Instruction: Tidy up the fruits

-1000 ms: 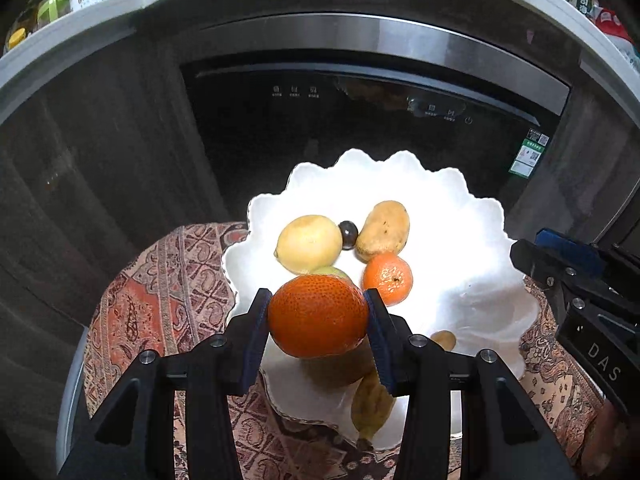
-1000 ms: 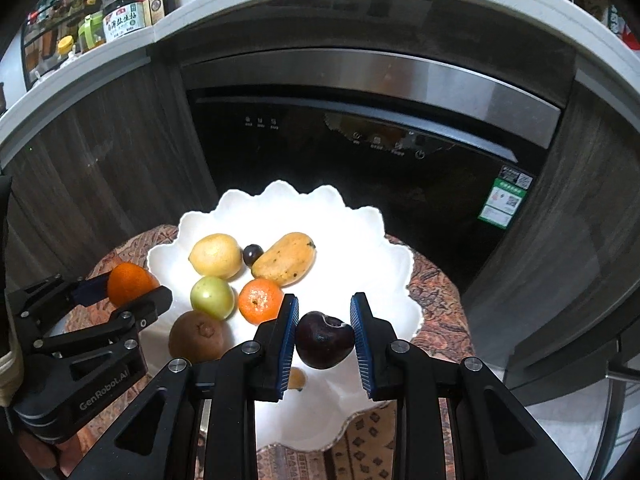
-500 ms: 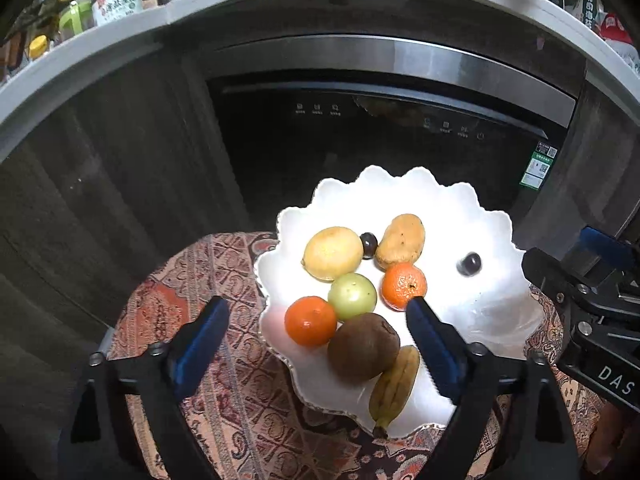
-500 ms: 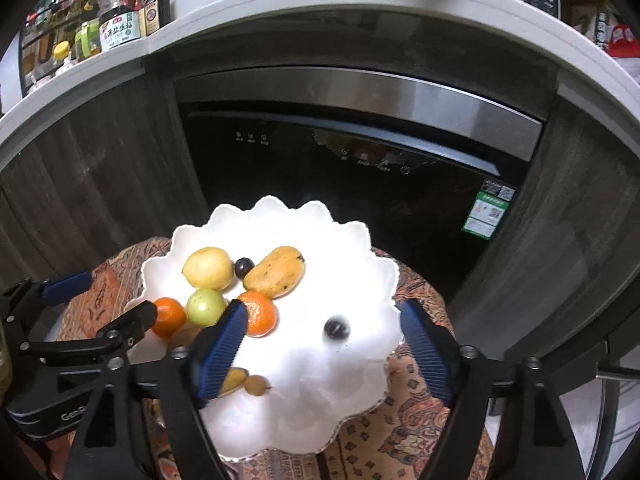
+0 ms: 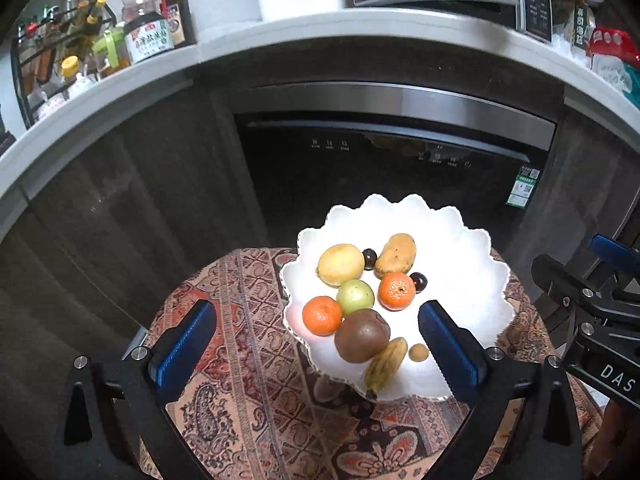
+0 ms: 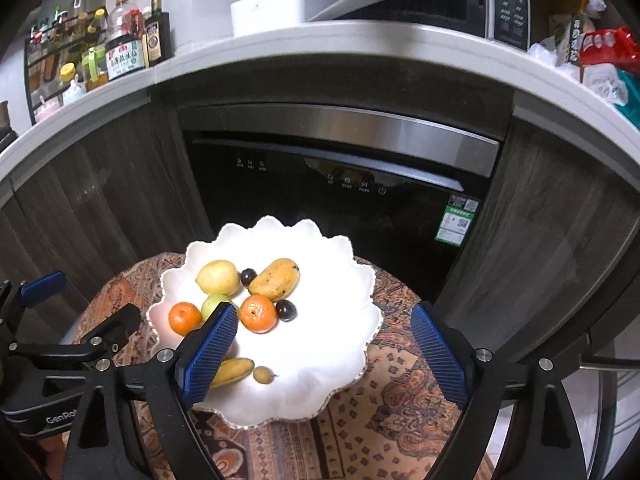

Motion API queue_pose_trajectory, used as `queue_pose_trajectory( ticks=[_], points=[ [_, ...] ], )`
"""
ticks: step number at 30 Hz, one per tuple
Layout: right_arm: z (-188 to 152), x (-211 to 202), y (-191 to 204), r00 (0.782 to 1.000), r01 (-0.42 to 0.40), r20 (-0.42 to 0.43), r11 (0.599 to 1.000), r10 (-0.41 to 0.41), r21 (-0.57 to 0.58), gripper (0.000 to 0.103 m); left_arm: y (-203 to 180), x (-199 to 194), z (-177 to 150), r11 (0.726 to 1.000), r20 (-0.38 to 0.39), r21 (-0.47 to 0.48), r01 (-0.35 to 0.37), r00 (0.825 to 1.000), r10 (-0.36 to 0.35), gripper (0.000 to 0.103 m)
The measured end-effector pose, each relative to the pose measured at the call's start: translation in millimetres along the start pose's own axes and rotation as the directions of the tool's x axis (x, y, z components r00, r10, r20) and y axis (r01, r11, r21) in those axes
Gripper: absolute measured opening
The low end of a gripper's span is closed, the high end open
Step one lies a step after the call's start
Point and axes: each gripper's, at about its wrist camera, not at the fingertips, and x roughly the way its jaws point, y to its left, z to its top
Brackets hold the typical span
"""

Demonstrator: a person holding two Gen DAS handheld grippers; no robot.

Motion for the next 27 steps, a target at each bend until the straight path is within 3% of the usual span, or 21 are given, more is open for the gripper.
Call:
queue_pose_trajectory(
  ticks=[27],
  points=[
    [-49.8, -112.4, 6.7, 0.998, -0.028, 0.05, 0.999, 0.03, -0.028, 0.089, 9.0, -121.2, -62.4, 0.998, 0.049, -0.036, -0.043, 0.998, 0.045, 0.103]
  ],
)
